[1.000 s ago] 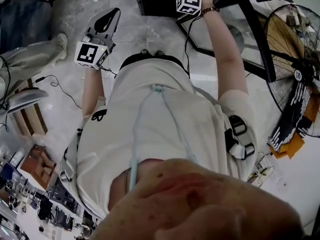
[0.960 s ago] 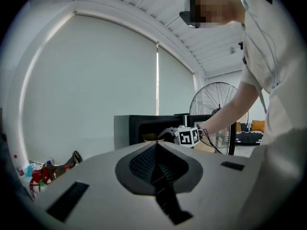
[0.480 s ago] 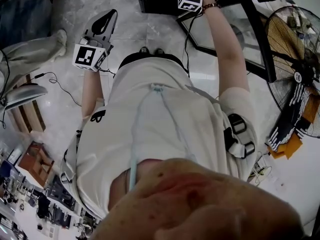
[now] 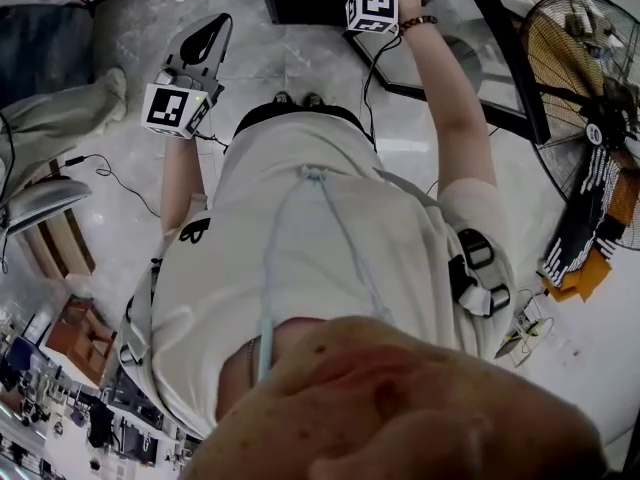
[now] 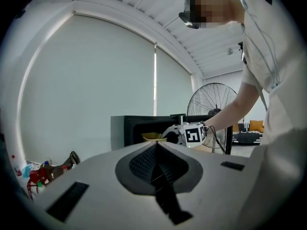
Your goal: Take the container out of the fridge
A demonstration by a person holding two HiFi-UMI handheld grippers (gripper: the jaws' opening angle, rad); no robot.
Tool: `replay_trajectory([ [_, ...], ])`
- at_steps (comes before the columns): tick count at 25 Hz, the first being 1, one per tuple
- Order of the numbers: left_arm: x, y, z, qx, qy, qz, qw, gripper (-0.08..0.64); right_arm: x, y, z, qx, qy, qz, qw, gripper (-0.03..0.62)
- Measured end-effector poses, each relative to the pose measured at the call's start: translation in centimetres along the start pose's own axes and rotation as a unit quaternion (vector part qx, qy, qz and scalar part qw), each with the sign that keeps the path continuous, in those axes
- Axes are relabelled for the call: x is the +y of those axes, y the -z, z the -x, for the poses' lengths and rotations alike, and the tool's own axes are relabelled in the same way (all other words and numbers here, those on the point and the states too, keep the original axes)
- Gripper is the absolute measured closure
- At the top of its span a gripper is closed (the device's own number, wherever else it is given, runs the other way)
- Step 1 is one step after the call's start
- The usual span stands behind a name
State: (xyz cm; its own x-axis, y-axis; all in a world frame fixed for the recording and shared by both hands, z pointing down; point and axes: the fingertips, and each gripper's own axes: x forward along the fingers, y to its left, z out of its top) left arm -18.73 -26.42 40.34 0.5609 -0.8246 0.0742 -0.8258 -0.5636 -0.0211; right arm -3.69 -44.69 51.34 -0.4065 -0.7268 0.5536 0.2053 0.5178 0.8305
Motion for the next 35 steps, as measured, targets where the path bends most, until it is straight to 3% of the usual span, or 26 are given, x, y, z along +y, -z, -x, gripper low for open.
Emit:
replay_trajectory([
  [35, -3.3, -0.1, -3.6, -0.003, 0.059, -0.011, 0.9982, 0.552, 2.4, -6.0, 13.9, -0.090, 0.007, 0.041, 0.995, 0.434],
])
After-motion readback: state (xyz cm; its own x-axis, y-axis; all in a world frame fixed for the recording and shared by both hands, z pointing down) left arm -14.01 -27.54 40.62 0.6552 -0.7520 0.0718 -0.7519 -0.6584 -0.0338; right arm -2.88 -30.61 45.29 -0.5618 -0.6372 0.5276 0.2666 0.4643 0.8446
